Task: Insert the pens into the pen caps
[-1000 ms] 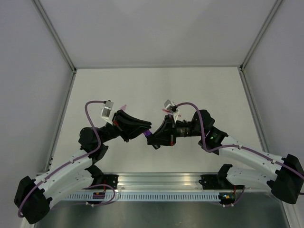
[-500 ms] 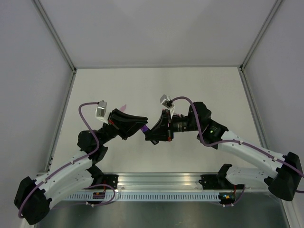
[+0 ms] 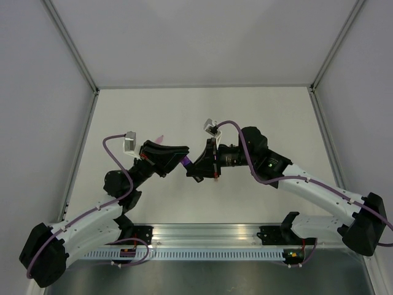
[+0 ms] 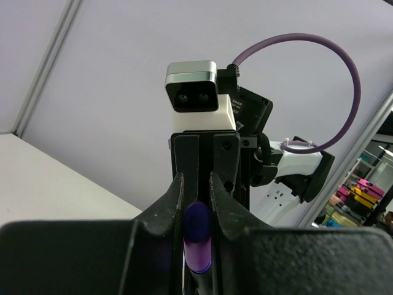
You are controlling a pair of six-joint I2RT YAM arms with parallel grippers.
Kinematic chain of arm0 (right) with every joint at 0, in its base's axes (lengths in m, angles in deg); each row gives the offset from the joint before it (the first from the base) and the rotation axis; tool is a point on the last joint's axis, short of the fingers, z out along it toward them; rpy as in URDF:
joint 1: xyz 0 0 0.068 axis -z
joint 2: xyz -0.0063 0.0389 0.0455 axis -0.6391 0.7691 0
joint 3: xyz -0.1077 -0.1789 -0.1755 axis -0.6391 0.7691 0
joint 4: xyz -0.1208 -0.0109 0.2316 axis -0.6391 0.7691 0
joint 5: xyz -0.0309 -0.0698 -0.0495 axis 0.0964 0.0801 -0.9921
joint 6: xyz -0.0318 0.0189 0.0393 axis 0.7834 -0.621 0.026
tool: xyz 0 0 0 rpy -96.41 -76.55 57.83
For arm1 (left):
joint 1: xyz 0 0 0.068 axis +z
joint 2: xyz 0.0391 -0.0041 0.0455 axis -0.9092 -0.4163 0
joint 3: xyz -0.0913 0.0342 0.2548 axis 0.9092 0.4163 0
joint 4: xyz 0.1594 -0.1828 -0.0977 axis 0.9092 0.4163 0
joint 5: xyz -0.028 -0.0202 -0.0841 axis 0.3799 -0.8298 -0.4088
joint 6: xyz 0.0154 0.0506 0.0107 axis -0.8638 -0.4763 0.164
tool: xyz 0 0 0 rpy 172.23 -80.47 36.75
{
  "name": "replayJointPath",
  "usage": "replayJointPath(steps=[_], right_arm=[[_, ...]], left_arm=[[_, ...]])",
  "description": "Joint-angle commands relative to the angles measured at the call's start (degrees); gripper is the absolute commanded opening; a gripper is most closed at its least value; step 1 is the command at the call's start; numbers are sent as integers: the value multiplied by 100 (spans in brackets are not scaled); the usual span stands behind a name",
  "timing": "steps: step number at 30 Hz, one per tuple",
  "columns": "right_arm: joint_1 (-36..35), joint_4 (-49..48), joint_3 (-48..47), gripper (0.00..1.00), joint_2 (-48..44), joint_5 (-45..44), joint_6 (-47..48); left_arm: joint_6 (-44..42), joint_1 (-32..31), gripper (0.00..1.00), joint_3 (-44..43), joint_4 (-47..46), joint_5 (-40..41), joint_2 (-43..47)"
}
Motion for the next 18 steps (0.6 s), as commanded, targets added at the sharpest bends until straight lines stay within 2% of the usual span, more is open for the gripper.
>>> replayJointPath(steps=[1, 9, 15, 18], right_arm=[[212, -2559, -775, 0, 10, -1601, -17], [318, -3122, -704, 0, 124, -1382, -280], [888, -4202, -871, 0, 449, -311, -1255], [942, -4020, -1186, 0, 590, -63, -1127]], left_arm=[[159, -522, 2, 509, 1189, -1628, -367], [335, -724, 2, 624, 547, -1653, -613], [335, -944, 2, 615, 195, -1890, -772], [239, -1050, 2, 571, 439, -1838, -702]])
